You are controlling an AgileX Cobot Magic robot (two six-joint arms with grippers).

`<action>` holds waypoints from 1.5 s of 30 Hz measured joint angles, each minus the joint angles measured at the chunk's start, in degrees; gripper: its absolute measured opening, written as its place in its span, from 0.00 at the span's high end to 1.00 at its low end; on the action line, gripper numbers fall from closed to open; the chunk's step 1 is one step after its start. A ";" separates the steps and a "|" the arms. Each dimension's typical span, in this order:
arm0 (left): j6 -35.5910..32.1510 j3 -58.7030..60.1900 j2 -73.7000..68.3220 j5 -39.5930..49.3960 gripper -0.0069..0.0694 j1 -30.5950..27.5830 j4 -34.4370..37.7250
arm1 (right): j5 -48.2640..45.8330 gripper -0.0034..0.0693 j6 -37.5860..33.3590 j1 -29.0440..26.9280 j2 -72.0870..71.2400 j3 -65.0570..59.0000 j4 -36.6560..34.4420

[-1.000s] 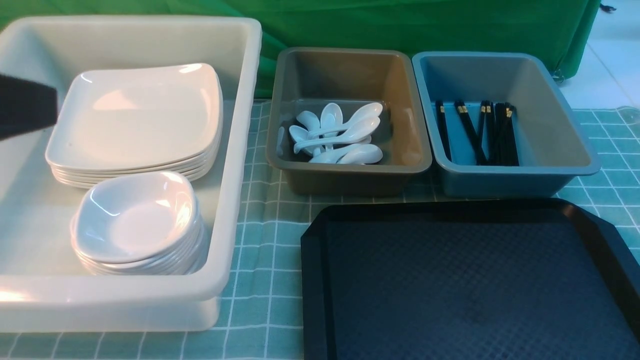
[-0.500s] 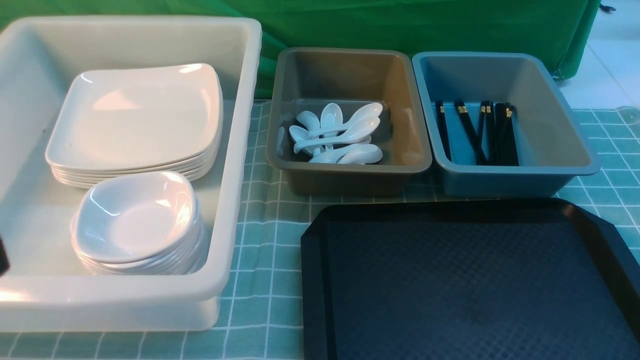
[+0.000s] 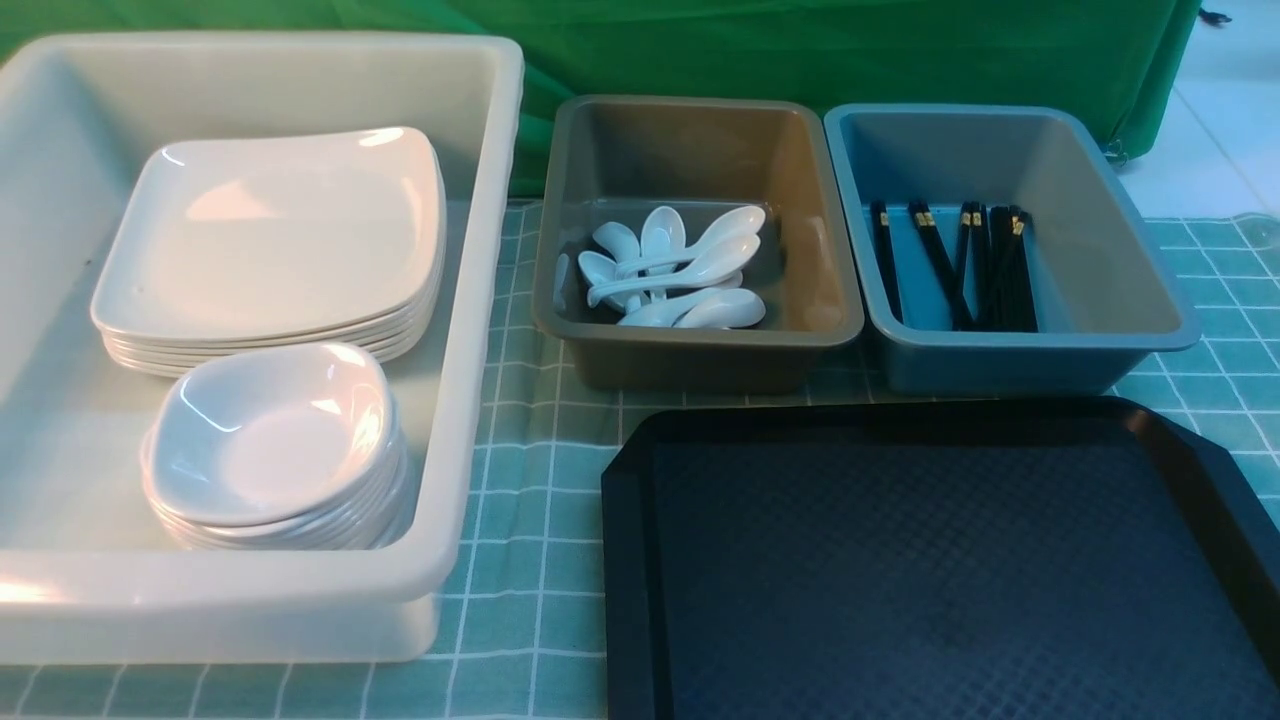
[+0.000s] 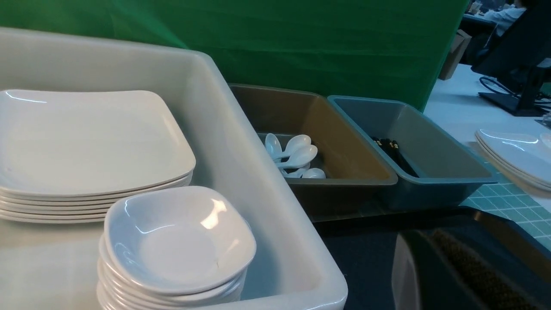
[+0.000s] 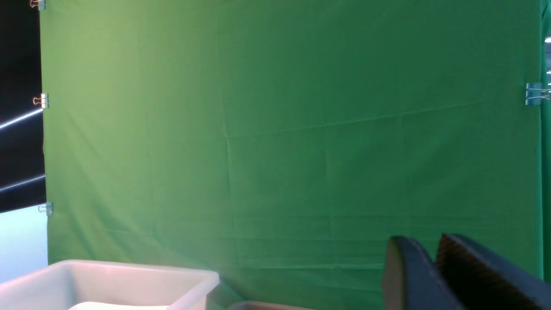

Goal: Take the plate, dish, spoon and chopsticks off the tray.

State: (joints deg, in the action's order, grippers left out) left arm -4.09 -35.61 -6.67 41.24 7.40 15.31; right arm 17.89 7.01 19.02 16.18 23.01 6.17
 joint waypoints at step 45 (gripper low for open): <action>0.43 35.97 6.57 -28.83 0.89 -8.09 -12.47 | 0.01 0.63 0.00 0.00 0.00 0.00 0.00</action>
State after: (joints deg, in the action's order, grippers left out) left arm -3.67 0.36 -0.09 12.41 -0.69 2.84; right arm 17.89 7.01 19.02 16.18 23.01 6.17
